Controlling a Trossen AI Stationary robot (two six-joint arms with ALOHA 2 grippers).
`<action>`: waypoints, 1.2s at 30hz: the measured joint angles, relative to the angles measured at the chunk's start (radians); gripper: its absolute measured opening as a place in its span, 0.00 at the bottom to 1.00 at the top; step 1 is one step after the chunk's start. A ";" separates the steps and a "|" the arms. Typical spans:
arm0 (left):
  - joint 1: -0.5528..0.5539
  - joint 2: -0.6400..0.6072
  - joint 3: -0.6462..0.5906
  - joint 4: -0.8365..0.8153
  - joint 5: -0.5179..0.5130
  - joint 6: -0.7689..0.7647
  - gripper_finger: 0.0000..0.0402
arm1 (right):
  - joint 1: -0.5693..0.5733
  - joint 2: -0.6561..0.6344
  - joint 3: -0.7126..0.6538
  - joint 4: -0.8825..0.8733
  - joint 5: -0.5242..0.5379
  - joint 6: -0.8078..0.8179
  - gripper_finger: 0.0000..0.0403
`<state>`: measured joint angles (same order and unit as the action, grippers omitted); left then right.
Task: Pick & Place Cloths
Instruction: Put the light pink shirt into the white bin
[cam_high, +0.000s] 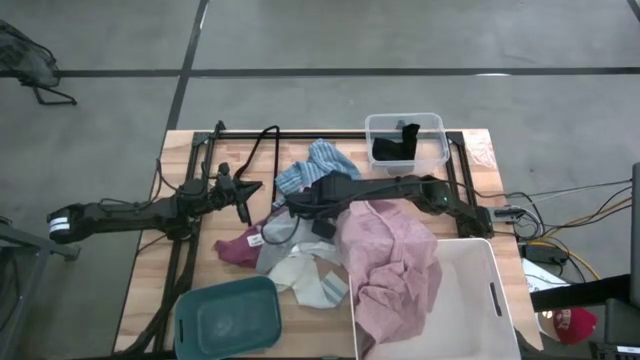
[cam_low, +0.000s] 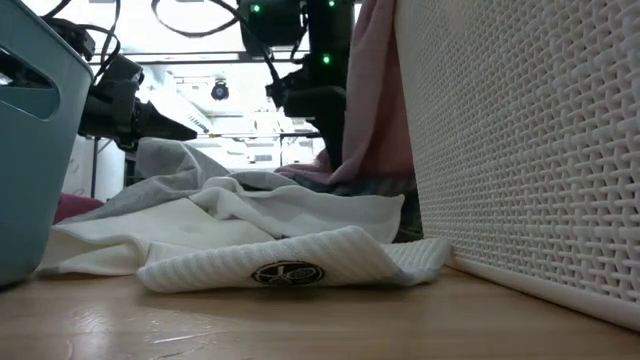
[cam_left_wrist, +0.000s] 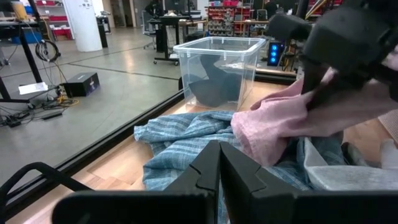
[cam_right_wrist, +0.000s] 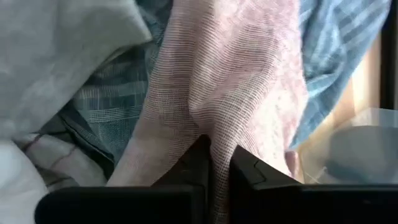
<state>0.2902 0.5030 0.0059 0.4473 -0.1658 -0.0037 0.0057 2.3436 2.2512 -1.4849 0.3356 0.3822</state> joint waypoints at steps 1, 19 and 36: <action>0.000 0.000 0.000 0.000 0.000 0.000 0.03 | 0.002 0.000 0.015 -0.012 0.003 0.006 0.04; 0.000 0.000 0.000 -0.005 0.000 0.000 0.03 | 0.160 -0.373 0.098 -0.083 0.157 0.189 0.02; 0.000 0.000 0.000 -0.023 0.000 0.000 0.03 | 0.661 -0.689 0.098 -0.002 0.476 0.341 0.02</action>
<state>0.2902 0.5030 0.0059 0.4248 -0.1661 -0.0040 0.6666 1.6548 2.3493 -1.4870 0.8112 0.7231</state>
